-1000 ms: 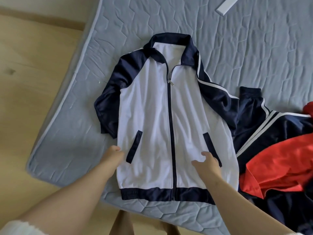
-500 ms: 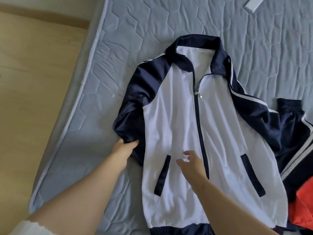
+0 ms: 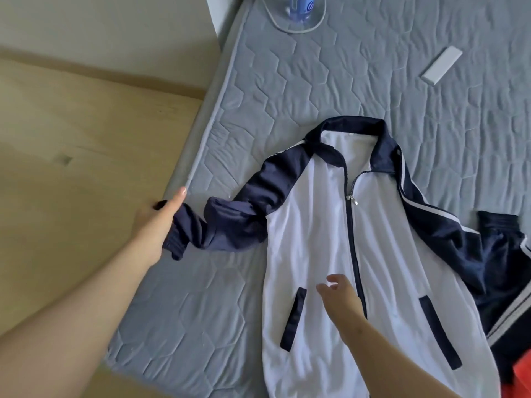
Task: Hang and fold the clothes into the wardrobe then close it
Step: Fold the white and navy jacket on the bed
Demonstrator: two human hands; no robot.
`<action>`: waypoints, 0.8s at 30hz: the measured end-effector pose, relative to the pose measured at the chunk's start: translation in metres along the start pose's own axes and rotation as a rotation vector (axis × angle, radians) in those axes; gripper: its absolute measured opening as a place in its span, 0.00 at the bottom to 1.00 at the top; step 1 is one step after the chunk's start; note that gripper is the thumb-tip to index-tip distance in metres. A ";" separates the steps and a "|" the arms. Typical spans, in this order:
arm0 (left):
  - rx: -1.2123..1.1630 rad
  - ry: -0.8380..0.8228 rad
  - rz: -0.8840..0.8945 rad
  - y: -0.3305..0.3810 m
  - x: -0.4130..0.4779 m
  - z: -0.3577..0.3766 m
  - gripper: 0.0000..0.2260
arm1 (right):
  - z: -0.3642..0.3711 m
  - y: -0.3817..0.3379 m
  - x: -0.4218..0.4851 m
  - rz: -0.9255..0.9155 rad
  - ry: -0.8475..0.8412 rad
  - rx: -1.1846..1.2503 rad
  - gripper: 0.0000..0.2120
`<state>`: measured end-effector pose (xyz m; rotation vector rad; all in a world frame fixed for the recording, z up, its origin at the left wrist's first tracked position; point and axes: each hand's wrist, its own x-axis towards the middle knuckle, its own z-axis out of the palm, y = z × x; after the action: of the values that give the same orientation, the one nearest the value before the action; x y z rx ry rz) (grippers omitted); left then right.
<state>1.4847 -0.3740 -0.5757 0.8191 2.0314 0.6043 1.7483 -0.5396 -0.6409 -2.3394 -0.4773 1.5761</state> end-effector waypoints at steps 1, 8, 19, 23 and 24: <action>-0.107 0.073 0.030 0.010 -0.004 0.000 0.17 | -0.003 -0.003 -0.003 -0.011 -0.004 0.004 0.20; -0.252 -0.026 0.439 0.092 -0.088 0.066 0.11 | -0.045 -0.004 -0.019 -0.037 0.059 0.056 0.19; 0.599 0.180 0.818 0.142 -0.113 0.063 0.13 | -0.106 0.029 -0.039 0.115 0.099 0.308 0.12; 0.876 0.189 1.124 0.149 -0.125 0.046 0.12 | -0.102 0.009 -0.053 0.083 -0.027 0.333 0.07; 0.918 0.120 1.284 0.149 -0.126 0.040 0.12 | -0.101 0.002 -0.056 0.068 -0.053 0.335 0.05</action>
<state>1.6211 -0.3619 -0.4309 2.7350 1.6046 0.3044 1.8233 -0.5701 -0.5581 -2.0842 -0.1305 1.6095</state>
